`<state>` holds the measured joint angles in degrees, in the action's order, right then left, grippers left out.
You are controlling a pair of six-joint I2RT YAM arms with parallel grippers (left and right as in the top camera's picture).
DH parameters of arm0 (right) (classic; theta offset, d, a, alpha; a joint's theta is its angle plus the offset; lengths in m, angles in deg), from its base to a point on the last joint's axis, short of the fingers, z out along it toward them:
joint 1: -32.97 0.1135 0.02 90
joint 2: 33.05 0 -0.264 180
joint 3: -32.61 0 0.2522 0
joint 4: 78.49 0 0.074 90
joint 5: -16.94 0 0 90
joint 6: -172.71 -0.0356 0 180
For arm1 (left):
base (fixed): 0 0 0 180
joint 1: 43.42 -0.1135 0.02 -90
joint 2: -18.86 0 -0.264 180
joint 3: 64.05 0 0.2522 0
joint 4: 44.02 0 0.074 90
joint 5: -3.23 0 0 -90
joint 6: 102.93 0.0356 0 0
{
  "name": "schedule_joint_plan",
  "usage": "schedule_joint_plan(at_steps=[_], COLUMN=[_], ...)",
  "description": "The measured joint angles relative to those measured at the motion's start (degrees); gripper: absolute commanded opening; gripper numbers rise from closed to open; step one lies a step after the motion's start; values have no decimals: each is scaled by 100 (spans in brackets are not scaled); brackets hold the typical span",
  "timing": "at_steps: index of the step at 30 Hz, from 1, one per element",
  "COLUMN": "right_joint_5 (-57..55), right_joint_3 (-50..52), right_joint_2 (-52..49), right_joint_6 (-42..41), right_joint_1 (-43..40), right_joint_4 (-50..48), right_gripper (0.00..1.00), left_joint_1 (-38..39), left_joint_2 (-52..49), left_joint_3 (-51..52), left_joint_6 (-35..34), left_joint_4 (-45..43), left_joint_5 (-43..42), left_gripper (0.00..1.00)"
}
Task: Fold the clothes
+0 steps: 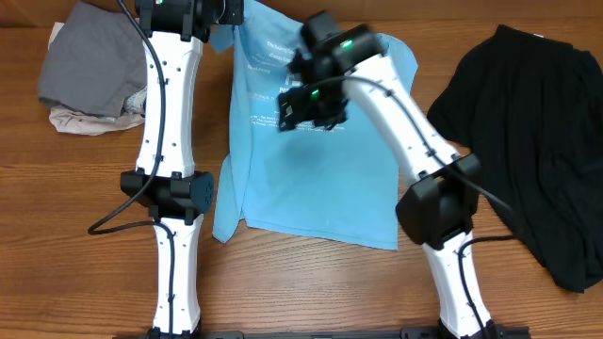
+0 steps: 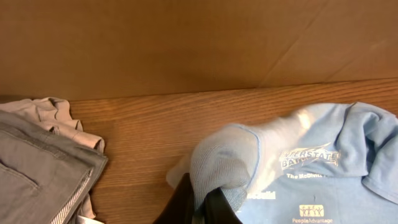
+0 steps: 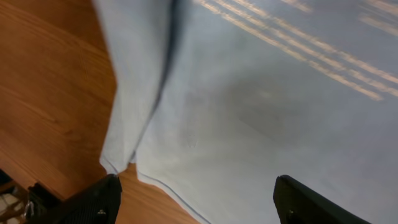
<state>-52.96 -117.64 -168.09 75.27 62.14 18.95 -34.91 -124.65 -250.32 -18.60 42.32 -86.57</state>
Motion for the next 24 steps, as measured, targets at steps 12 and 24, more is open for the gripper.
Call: schedule_joint_plan(at_steps=[12, 24], right_joint_5=[-2, -758], right_joint_3=[1397, 2533], right_joint_2=[9, 11], right_joint_6=[-935, -2398], right_joint_1=[1045, 2144], right_joint_4=[-1777, -3053], right_gripper=[78, 57], left_joint_1=[-293, -315], left_joint_2=[-13, -13], left_joint_3=[28, 28], left_joint_6=[-2, -2], left_joint_4=[-42, -85], left_joint_5=[-111, -111], left_gripper=[4, 4])
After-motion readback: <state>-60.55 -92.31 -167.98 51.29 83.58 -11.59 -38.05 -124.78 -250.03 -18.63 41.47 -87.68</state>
